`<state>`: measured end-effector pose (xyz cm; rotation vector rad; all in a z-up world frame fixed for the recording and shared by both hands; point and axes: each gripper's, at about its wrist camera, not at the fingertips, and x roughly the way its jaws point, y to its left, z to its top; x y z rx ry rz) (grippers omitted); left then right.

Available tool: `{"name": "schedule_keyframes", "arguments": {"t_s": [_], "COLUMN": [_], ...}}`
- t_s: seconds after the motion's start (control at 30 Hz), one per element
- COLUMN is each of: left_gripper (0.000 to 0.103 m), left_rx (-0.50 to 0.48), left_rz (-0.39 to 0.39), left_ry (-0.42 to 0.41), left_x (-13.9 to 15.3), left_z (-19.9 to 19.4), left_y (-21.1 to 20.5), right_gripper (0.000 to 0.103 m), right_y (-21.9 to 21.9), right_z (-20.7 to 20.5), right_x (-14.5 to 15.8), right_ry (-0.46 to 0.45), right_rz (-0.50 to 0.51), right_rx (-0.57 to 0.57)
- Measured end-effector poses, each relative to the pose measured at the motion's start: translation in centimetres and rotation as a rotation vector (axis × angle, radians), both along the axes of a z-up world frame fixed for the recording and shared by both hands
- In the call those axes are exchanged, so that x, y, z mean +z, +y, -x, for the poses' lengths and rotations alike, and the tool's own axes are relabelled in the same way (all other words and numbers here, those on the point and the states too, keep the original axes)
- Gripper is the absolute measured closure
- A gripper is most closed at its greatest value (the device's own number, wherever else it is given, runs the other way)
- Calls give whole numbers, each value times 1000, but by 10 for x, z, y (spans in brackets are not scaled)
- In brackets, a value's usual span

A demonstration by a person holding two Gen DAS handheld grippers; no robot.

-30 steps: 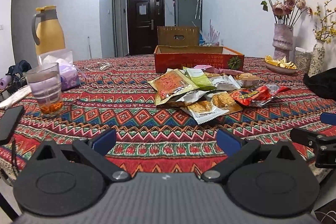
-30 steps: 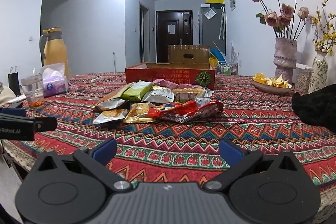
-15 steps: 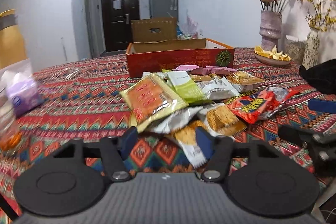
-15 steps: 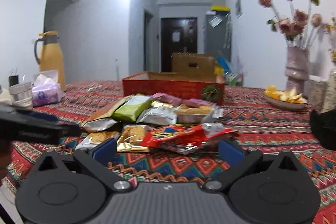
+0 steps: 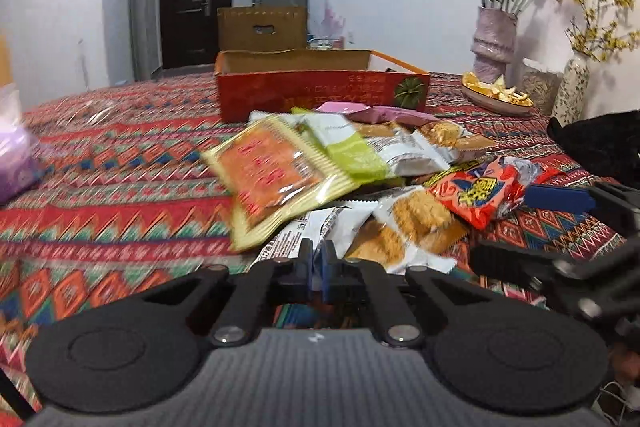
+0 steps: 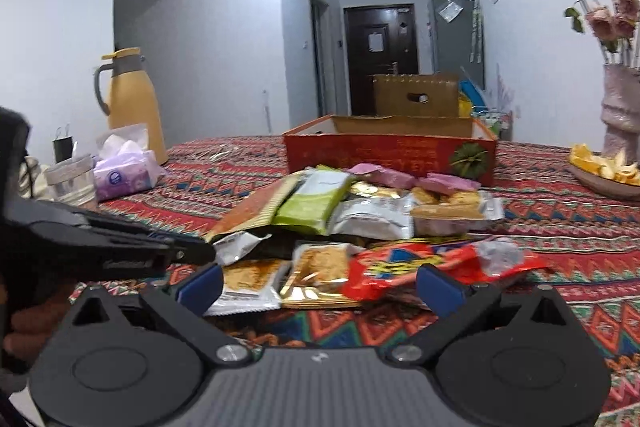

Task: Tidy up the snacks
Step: 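Grasp a white snack packet with the left tool while the right tool grasps a biscuit packet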

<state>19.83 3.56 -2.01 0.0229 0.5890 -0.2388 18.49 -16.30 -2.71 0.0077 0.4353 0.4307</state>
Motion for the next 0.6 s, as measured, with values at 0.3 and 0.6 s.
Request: {"name": "schedule_keyframes", "arguments": {"t_s": [0.3, 0.6], "left_gripper": [98, 38], "left_rx": [68, 60], "left_rz": [17, -36], "left_ry": [30, 24], "left_x": [6, 1], "left_z": [48, 25], "left_y": [39, 46], "right_gripper": [34, 59], "right_y": [66, 66], "right_z": [-35, -33], "right_x": [-9, -13], "right_ry": [82, 166], "right_rz": [122, 178], "right_rx": [144, 163]}}
